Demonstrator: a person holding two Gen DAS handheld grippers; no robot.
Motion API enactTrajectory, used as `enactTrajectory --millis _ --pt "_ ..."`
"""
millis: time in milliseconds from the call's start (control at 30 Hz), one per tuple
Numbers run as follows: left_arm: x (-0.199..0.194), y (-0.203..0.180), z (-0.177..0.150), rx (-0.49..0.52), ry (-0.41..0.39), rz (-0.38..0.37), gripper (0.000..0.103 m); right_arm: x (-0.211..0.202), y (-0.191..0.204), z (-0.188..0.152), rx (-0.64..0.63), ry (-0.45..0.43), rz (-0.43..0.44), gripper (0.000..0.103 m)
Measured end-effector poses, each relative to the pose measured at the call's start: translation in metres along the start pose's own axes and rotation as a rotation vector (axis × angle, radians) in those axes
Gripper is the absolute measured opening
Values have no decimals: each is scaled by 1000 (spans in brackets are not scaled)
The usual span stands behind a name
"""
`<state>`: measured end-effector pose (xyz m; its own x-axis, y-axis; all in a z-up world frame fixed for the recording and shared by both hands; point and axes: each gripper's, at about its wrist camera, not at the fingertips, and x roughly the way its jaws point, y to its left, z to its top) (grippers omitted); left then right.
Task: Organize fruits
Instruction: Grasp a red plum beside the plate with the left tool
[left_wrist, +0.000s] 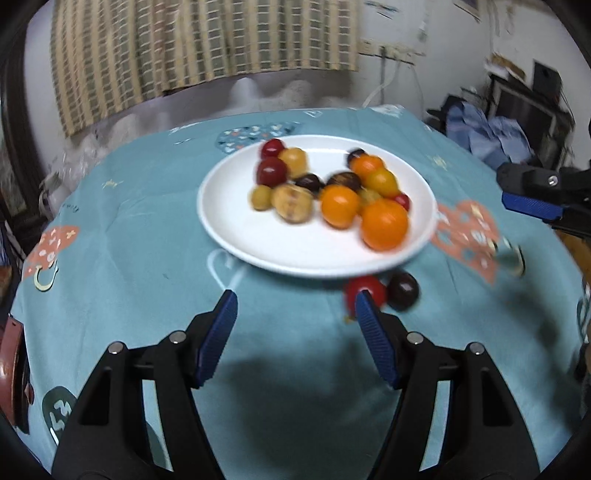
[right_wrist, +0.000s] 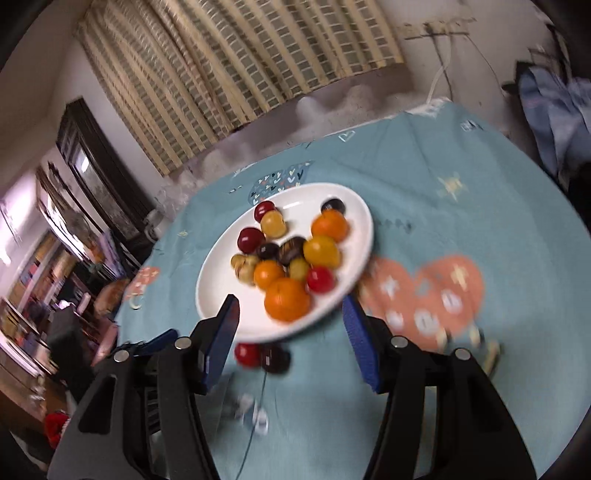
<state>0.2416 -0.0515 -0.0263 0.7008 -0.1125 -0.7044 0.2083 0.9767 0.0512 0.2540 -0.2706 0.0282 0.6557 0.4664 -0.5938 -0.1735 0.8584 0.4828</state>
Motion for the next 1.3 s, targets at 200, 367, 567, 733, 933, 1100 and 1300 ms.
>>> enactTrajectory --millis 200,367,567,733,933,1100,1300 --pt "7 -20 -4 52 10 16 69 2 -2 -7 16 33 17 59" --pt "21 -25 1 50 26 16 69 -3 3 -9 -6 31 25 59" --pt "33 -25 3 42 41 40 80 0 2 -9 -1 42 18 59" --pt "12 -1 -11 65 15 166 79 0 2 -10 -2 41 13 59" --pt "-1 26 -21 -63 34 48 77 1 5 -13 -21 41 6 59" --pt "5 -9 -14 32 6 28 77 3 5 -13 -23 45 -1 59" --pt "30 -18 -2 28 53 4 66 4 5 -13 -26 48 -3 59"
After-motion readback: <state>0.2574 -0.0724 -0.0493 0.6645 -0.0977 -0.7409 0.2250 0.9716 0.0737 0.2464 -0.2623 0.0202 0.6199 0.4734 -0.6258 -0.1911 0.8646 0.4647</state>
